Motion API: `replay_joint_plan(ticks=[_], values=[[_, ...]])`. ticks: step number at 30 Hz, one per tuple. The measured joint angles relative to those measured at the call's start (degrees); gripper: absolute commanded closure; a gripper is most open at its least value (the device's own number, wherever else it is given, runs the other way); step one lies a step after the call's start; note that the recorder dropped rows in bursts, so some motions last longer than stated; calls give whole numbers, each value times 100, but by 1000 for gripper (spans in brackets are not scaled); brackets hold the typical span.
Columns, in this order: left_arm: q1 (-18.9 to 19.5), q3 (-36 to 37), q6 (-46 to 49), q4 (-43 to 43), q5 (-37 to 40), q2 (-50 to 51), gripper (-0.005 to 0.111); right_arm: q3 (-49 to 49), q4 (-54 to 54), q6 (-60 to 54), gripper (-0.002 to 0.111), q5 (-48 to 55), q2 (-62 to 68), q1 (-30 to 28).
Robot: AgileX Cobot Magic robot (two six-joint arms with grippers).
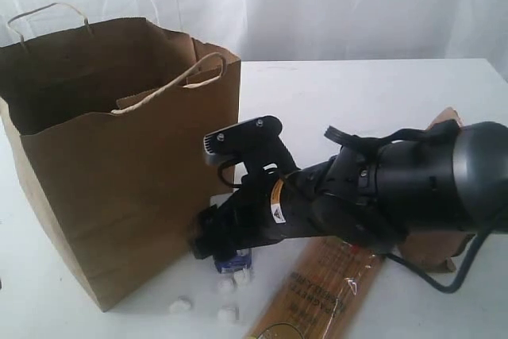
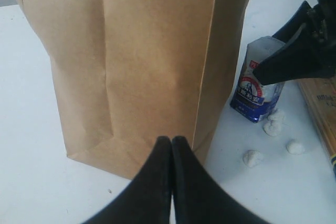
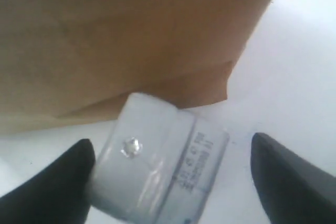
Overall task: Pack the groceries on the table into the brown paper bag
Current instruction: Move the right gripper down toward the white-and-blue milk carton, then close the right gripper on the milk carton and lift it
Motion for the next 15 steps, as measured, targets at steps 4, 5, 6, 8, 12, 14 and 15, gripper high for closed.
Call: replay_joint_plan(ticks=[4, 5, 6, 8, 12, 14, 15], values=[[0, 0, 0, 0, 0, 0, 106, 0, 20, -40, 81, 0, 34, -112], [0, 0, 0, 0, 0, 0, 106, -2, 20, -40, 86, 0, 34, -161], [0, 0, 0, 0, 0, 0, 106, -2, 20, -40, 93, 0, 34, -193], [0, 0, 0, 0, 0, 0, 106, -12, 9, -47, 103, 11, 34, -317], [0, 0, 0, 0, 0, 0, 106, -12, -62, -54, 108, 46, 23, -578], [0, 0, 0, 0, 0, 0, 106, -12, -81, -80, 108, 110, -6, -706], [0, 0, 0, 0, 0, 0, 106, -12, -81, -111, 108, 145, -25, -750]])
